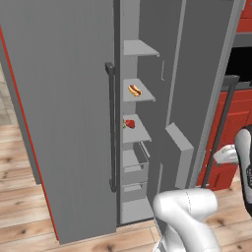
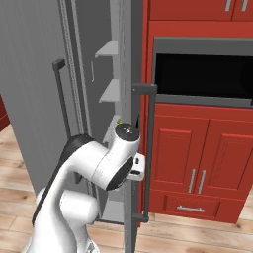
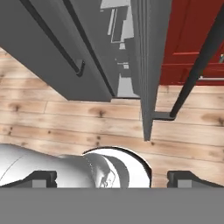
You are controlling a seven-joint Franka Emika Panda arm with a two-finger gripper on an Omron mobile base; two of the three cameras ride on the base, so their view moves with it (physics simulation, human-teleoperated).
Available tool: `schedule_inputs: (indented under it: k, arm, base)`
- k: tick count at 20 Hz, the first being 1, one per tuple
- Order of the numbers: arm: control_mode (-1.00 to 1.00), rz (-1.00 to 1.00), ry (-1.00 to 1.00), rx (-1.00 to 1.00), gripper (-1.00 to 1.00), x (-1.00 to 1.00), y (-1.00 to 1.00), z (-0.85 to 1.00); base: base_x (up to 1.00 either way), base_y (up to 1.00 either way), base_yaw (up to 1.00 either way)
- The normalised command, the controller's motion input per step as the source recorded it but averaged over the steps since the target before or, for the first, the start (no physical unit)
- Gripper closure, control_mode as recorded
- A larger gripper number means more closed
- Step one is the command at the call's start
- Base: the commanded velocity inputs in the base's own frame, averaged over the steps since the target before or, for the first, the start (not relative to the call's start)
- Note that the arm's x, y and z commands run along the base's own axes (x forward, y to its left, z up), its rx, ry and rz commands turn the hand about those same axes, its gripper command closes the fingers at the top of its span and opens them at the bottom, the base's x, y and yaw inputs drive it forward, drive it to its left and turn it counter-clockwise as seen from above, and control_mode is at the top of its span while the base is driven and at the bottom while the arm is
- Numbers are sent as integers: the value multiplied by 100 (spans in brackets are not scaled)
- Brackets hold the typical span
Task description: Store the hot dog in the freezer for long-term storage. Close the freezer door after placing the cooked food.
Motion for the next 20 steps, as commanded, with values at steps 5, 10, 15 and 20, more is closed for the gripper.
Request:
schedule_inputs:
  k: [5,10,15,20]
  arm:
    - [-100,16,-16,15,-100,27,-62,-1]
    - [-100,19,-24,8,-100,50,-44,-10]
    - [-100,20,-33,2,-100,48,-28,-21]
    - [-100,20,-38,1,-100,37,-20,-21]
  base:
    - [0,0,0]
    - [0,0,0]
    - [0,0,0]
    - [0,0,0]
